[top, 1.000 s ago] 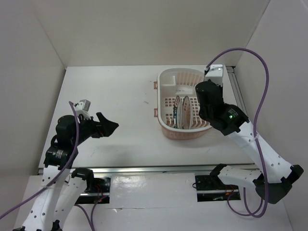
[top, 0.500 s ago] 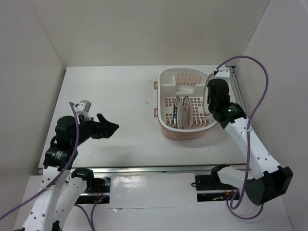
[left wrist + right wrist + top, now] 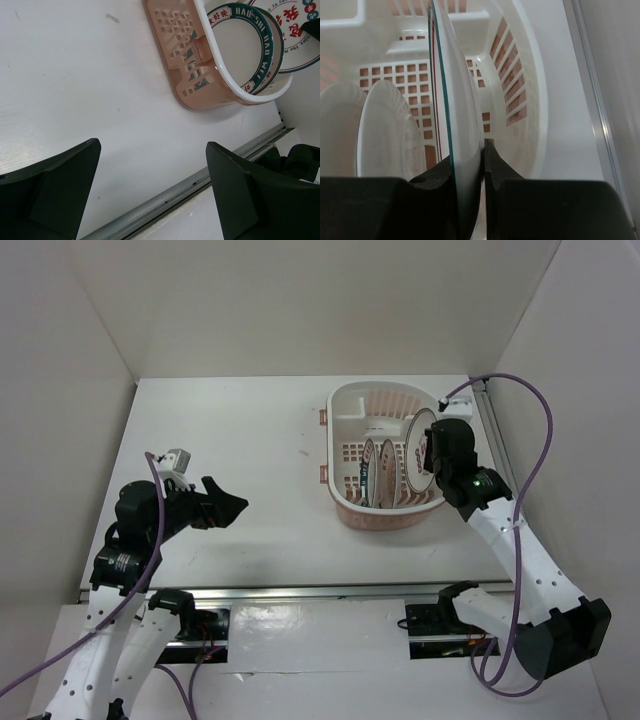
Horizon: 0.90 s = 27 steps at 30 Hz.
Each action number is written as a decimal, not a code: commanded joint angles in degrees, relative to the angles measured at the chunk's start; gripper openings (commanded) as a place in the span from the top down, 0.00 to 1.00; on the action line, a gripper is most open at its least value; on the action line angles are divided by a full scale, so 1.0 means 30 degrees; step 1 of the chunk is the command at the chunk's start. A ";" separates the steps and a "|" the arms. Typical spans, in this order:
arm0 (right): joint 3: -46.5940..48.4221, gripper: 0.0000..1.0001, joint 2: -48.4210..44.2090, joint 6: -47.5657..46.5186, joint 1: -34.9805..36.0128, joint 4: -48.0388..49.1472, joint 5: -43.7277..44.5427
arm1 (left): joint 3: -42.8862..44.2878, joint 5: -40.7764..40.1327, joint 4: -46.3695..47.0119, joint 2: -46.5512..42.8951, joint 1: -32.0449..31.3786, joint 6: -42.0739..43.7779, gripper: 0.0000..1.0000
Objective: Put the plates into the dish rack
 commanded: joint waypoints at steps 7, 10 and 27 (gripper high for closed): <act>-0.0385 1.00 -0.0267 0.0112 0.1023 0.0541 0.1119 | 0.0604 0.0290 0.0439 -0.0366 -0.0054 0.0456 0.00; -0.0560 1.00 -0.0089 0.0286 0.1201 0.0540 0.1586 | 0.0604 0.0292 0.0439 -0.0366 -0.0054 0.0456 0.00; -0.1351 1.00 0.0995 0.1020 0.1376 0.0305 0.1998 | 0.0604 0.0292 0.0439 -0.0542 -0.0054 0.0632 0.00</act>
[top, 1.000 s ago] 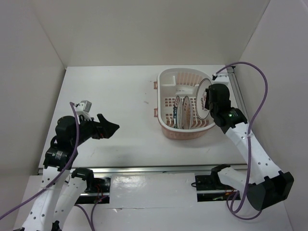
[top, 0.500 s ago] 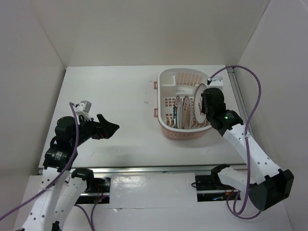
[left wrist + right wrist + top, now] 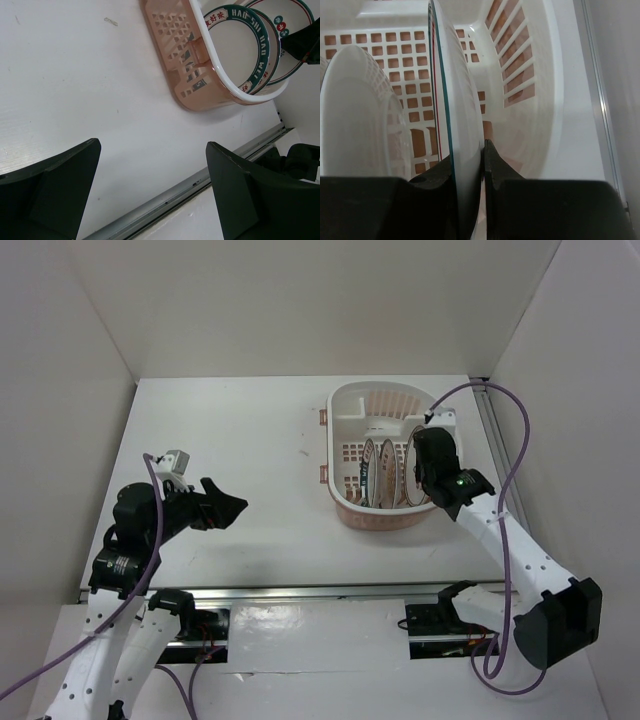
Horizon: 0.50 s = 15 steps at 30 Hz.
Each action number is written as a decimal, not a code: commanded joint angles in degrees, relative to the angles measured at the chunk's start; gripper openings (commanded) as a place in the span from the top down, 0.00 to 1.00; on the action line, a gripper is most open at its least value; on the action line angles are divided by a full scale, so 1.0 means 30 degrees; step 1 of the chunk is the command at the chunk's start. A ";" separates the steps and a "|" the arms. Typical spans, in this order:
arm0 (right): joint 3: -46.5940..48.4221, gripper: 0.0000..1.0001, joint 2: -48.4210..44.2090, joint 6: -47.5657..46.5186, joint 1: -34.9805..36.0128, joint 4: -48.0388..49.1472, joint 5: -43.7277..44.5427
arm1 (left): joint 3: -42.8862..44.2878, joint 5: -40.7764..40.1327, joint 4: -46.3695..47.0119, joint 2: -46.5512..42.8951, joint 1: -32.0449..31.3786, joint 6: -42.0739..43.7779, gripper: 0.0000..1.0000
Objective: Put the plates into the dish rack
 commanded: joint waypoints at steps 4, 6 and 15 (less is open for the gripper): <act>-0.0297 1.00 -0.0047 0.0567 0.0167 0.0633 0.0212 | 0.0604 0.0072 0.0431 -0.0382 -0.0054 0.0559 0.00; -0.0297 1.00 -0.0047 0.0569 0.0343 0.0633 0.0212 | 0.0604 0.0072 0.0431 -0.0382 -0.0054 0.0559 0.00; -0.0473 1.00 0.0508 0.0745 0.0693 0.0633 0.0386 | 0.0604 0.0072 0.0431 -0.0558 -0.0054 0.0559 0.00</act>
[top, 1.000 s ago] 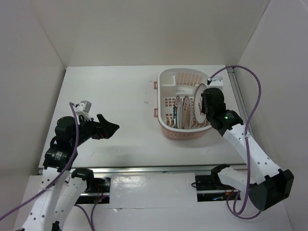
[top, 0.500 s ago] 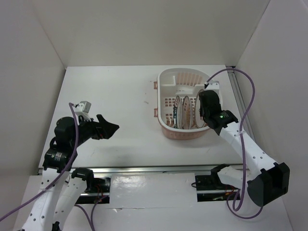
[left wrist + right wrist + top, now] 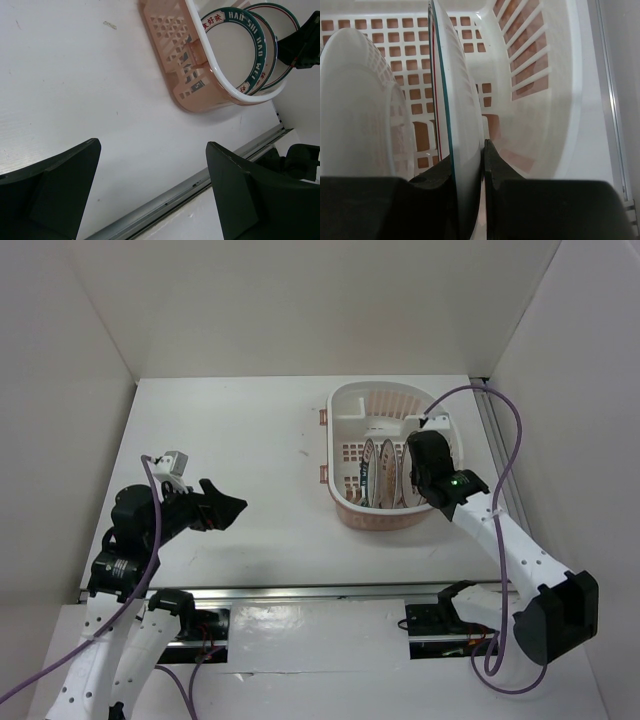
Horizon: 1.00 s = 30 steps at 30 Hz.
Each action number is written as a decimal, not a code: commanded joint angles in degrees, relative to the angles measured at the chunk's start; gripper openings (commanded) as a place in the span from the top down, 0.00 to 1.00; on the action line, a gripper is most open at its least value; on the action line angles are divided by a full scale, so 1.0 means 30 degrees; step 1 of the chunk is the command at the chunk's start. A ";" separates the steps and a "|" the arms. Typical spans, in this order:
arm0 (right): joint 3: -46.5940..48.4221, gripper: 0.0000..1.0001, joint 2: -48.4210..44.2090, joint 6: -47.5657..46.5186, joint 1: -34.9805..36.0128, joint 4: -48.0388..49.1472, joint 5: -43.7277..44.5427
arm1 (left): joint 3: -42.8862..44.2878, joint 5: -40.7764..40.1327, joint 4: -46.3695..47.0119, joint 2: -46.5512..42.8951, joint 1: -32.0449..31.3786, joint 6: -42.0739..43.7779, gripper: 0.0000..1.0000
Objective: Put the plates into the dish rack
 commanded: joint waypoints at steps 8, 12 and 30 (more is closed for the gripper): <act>0.0177 0.78 0.0109 0.0520 0.0667 0.0274 0.0841 | 0.0604 0.0087 0.0439 -0.0399 -0.0054 0.0559 0.00; 0.0177 0.74 0.0109 0.0696 0.0667 0.0274 0.1017 | 0.0604 0.0087 0.0439 -0.0399 -0.0054 0.0559 0.00; 0.2020 0.43 -0.0243 0.1397 0.1019 -0.1627 0.1367 | 0.0604 0.0087 0.0439 -0.0399 -0.0054 0.0559 0.00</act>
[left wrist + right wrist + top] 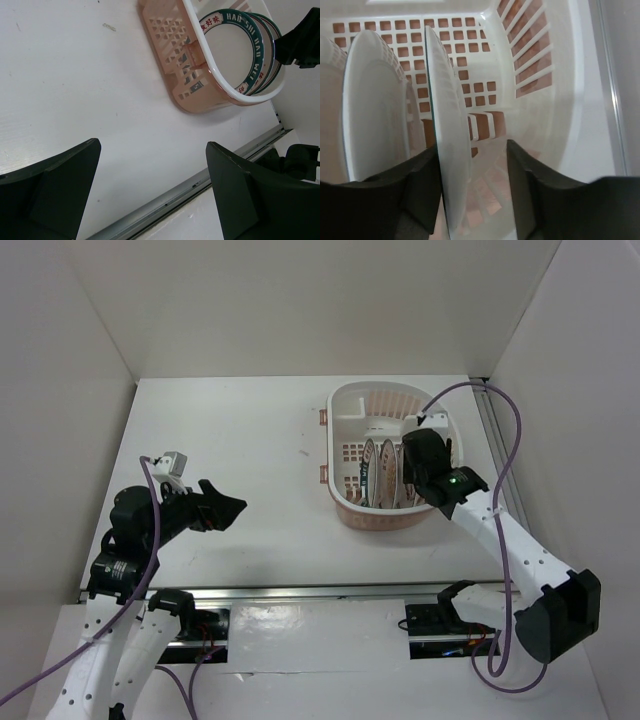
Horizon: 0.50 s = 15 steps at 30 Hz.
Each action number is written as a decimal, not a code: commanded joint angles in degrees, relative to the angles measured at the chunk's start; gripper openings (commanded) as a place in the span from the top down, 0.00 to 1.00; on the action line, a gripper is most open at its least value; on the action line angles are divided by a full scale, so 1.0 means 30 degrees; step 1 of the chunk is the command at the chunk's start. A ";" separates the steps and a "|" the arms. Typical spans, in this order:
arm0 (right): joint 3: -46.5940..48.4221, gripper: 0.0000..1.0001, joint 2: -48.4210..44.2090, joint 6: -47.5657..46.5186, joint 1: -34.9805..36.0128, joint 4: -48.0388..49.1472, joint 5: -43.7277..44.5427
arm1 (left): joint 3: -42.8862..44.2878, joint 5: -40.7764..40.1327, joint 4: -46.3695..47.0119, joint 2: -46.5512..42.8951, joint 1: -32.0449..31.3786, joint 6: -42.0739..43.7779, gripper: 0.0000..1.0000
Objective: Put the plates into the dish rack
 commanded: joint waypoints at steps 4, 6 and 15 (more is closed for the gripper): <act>0.3074 0.03 -0.0664 0.0884 0.0553 -0.2203 0.1291 | 0.0604 0.0087 0.0439 -0.0202 -0.0054 0.0552 0.00; 0.3896 0.00 -0.0869 0.1292 0.0757 -0.3282 0.1787 | 0.0604 0.0087 0.0439 -0.0028 -0.0054 0.0552 0.00; 0.8996 0.00 -0.1484 0.1734 0.0935 -0.7419 0.1851 | 0.1042 -0.0731 0.0060 0.0325 -0.0054 0.0349 0.00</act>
